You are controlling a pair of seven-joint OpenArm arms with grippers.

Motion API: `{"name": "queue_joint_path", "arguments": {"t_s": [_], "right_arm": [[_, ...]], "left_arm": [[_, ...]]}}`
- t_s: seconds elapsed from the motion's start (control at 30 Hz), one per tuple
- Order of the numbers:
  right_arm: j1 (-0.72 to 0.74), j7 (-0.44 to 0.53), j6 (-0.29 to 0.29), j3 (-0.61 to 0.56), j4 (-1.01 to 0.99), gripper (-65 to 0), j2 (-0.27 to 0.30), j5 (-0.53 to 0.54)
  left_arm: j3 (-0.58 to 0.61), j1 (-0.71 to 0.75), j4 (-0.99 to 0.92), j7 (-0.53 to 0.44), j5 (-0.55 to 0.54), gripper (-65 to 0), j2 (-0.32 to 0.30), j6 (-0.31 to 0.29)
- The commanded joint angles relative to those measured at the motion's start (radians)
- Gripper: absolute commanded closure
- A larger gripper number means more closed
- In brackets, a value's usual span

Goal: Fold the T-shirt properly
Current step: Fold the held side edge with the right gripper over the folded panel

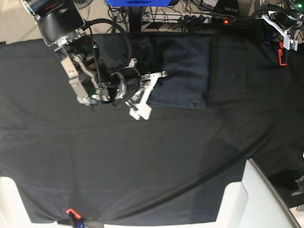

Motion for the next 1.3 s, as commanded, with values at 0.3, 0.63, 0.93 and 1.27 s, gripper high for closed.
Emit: {"name": "queue_joint_path", "arguments": {"t_s": [0.3,0.63,0.93,1.27], "right_arm": [[0.088,0.091,-0.152,-0.114,-0.118,-0.6,-0.014,0.017],[0.091,0.126,-0.247,-0.116,-0.120,-0.9,-0.018,0.017],[0.095,0.117,-0.261,-0.150,-0.118,-32.1,-0.034,0.017],[0.179,0.117,-0.261,-0.398,-0.098,-32.6,-0.040,0.021]], "left_arm": [[-0.007,0.008,0.012,-0.012,-0.011,0.0,-0.018,-0.005],[-0.007,0.008,0.012,-0.012,-0.011,0.0,-0.018,-0.005],[-0.006,0.008,0.012,-0.012,-0.009,0.0,-0.018,-0.005],[0.043,0.008,0.012,-0.012,-0.009,0.0,-0.026,-0.005]]}}
